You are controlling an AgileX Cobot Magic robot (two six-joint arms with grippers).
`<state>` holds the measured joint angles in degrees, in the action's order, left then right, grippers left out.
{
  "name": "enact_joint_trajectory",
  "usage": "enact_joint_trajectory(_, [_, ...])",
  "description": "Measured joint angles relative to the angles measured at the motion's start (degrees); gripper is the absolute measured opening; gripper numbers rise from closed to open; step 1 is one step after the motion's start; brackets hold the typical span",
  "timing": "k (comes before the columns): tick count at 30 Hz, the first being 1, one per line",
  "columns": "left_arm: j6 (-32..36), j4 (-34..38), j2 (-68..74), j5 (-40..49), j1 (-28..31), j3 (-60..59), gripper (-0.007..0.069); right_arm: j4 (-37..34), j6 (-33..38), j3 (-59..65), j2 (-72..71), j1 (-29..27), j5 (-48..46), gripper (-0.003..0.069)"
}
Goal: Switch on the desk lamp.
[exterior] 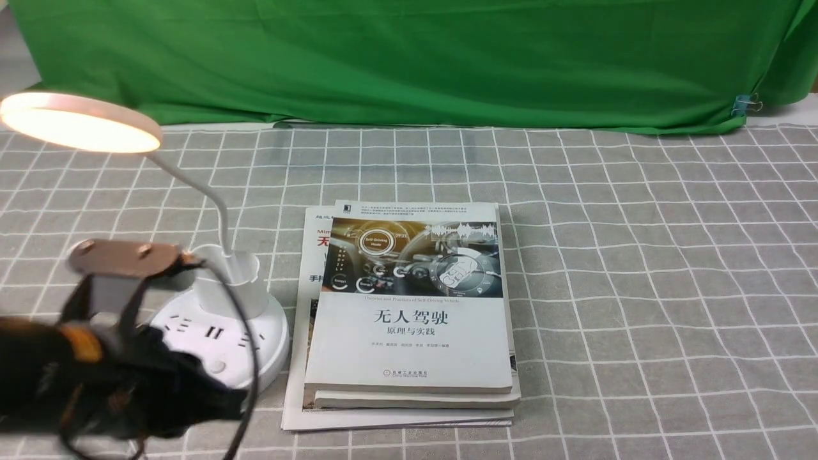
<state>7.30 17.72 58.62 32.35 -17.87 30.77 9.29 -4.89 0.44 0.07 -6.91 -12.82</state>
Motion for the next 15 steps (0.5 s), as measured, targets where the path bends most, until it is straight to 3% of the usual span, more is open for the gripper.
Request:
enact_joint_trajectory(7, [0.42,0.92,-20.39,-5.57,0.0,-6.4,0.0019,0.0,0.0,0.0,0.0,0.0,-0.05,0.0245])
enact_joint_trajectory(15, [0.61,-8.45,-41.23,-5.63,0.0,-6.62,0.0019,0.0,0.0,0.0,0.0,0.0,0.0,0.0245])
